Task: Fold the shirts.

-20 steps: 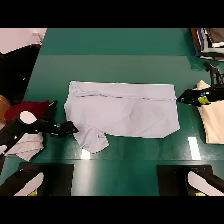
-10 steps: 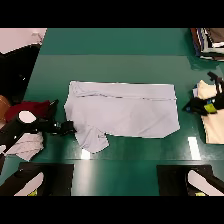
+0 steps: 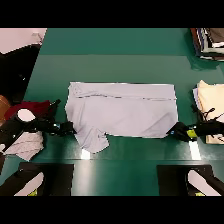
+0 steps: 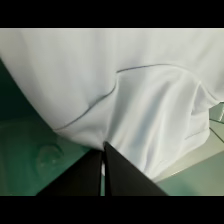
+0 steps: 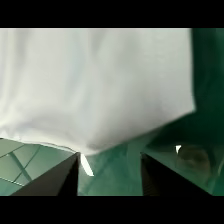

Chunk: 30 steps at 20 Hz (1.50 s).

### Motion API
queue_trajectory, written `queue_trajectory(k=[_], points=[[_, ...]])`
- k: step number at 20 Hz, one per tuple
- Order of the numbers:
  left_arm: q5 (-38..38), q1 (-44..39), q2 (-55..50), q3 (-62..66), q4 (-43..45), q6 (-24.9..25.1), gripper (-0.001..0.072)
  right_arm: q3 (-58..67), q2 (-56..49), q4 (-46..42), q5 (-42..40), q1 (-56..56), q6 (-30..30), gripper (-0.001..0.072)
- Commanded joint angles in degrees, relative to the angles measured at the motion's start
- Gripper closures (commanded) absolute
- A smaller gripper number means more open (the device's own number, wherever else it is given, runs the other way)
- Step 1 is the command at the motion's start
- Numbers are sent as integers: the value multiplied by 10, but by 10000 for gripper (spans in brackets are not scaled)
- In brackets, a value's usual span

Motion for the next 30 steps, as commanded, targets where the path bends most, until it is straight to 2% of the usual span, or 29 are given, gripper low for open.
queue_trajectory(k=[1,3,4,9,11,14,18,24,30], points=[[-24,0,0,7,30,0,686,-9,1,24,-58,43,-3,392],[-50,0,0,23,65,-4,687,4,1,13,-55,55,-4,624],[-62,0,1,31,77,-7,687,12,1,-1,-45,57,-4,701],[-137,0,98,35,89,-40,687,40,83,-91,73,76,14,702],[-168,0,119,53,85,-55,687,52,127,-118,90,76,26,703],[-133,0,105,111,90,-52,687,105,124,-124,77,76,32,704],[-50,0,13,204,103,-17,687,209,7,-123,35,76,23,704],[34,0,-196,330,106,37,685,384,-187,-123,13,93,19,703],[80,0,-304,398,105,40,684,518,-329,-122,17,135,20,700]])
